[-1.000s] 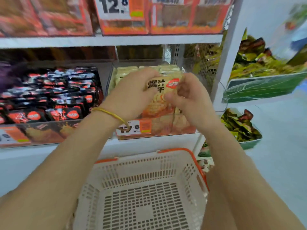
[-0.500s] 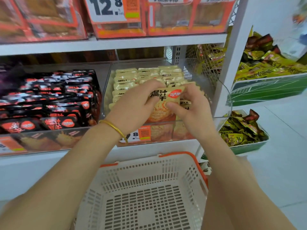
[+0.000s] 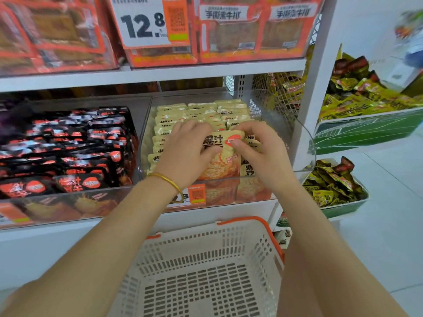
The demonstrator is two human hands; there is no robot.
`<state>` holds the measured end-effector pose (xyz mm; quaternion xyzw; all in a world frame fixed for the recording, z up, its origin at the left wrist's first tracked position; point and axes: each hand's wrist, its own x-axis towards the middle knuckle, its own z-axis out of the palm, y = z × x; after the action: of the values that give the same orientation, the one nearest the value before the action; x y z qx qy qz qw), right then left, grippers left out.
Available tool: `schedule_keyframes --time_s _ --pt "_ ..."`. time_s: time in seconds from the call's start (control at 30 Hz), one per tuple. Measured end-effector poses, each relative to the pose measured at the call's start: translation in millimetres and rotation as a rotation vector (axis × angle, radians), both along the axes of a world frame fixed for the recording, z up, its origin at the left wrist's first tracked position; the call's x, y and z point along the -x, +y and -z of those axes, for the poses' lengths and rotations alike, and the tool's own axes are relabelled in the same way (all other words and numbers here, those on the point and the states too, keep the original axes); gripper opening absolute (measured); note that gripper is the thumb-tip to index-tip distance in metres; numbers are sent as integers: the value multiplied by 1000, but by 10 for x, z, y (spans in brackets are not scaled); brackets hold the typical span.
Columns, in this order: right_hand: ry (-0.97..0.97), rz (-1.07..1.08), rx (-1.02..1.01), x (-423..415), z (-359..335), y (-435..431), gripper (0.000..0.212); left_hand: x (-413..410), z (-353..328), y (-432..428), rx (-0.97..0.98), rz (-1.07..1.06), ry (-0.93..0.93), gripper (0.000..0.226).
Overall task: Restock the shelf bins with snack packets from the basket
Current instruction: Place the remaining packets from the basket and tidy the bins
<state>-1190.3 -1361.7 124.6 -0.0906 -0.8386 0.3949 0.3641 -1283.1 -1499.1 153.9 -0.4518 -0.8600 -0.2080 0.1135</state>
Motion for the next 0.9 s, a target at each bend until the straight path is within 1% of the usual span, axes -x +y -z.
schedule_keyframes --time_s 0.07,0.2,0.3,0.53,0.73,0.8,0.9 --pt "-26 -25 42 -1 -27 6 10 19 -39 50 17 19 4 31" --pt "-116 2 -87 0 24 77 8 33 -16 58 84 28 11 30" --pt "-153 29 -188 7 83 131 12 14 62 42 61 24 21 29" --pt "-183 -8 -269 -2 97 184 17 5 145 34 37 17 26 32" --pt "-223 50 -334 6 64 130 17 6 186 30 42 -23 19 32" --pt "-263 57 -368 8 37 104 18 -6 238 2 29 -38 26 31" --pt "-371 66 -407 -4 -17 65 21 -31 282 -8 36 -56 41 31"
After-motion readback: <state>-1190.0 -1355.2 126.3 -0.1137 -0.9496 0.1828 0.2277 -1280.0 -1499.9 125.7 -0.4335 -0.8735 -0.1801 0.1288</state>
